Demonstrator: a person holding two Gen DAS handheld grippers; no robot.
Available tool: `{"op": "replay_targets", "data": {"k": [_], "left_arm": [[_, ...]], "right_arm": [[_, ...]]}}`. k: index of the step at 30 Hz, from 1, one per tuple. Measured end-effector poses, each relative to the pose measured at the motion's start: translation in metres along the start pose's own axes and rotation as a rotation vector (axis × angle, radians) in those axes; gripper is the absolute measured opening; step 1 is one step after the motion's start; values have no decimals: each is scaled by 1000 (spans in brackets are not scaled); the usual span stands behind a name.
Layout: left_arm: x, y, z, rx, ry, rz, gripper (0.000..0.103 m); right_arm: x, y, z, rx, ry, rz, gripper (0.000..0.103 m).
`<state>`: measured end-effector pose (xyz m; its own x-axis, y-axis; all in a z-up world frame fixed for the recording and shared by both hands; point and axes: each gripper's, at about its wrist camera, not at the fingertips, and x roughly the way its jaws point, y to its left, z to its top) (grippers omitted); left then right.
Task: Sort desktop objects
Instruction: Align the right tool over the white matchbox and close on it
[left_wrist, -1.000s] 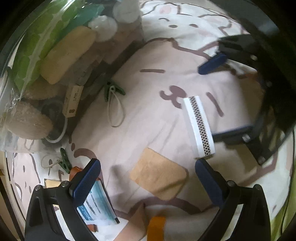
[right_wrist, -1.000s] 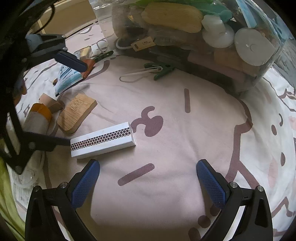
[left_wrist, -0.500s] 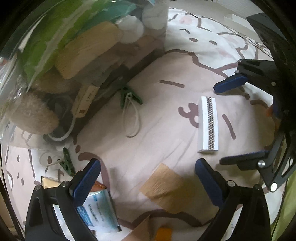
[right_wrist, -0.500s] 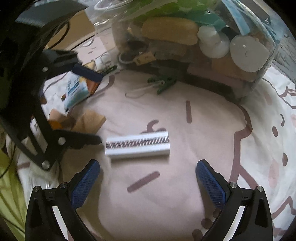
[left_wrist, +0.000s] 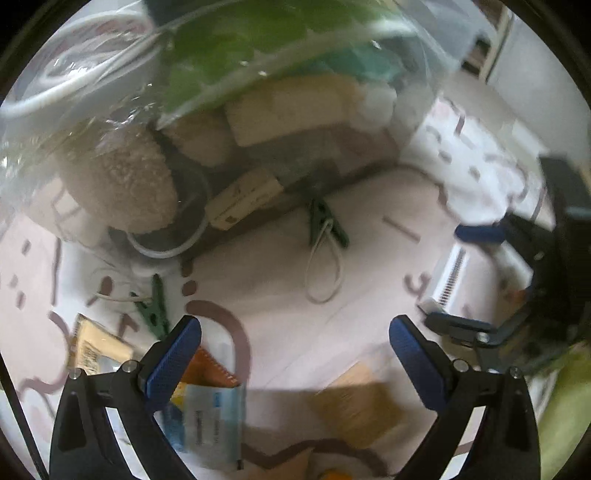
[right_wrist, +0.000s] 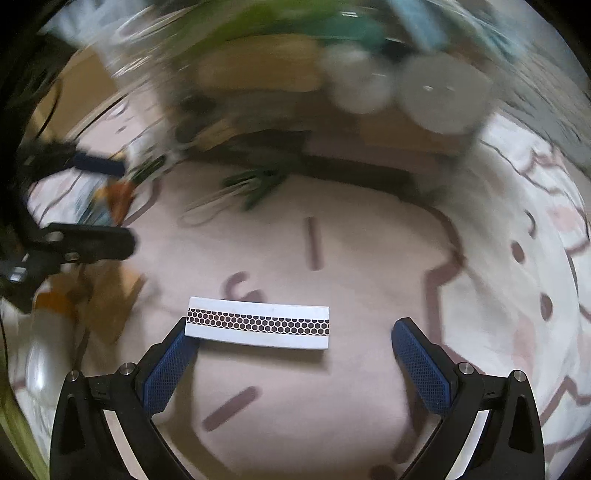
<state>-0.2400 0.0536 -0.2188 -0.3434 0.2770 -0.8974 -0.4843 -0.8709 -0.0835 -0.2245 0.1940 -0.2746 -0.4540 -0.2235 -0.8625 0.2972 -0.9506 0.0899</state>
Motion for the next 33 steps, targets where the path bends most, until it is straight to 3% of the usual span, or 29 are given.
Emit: {"op": "replay_targets", "data": {"k": [4, 7, 12, 17, 25, 33], "left_arm": [[2, 1, 11, -42, -30, -42, 100], [3, 1, 13, -51, -37, -27, 96], [1, 12, 10, -51, -62, 114, 96], [14, 12, 13, -27, -51, 221, 96], [41, -2, 15, 55, 17, 222, 97], [39, -23, 5, 159, 74, 142, 97]], "right_arm": [[3, -16, 2, 107, -9, -28, 103], [2, -30, -1, 158, -15, -40, 103], [4, -48, -1, 234, -22, -38, 103], [11, -39, 0, 187, -13, -69, 103], [16, -34, 0, 160, -19, -65, 103], [23, -27, 0, 132, -13, -76, 103]]}}
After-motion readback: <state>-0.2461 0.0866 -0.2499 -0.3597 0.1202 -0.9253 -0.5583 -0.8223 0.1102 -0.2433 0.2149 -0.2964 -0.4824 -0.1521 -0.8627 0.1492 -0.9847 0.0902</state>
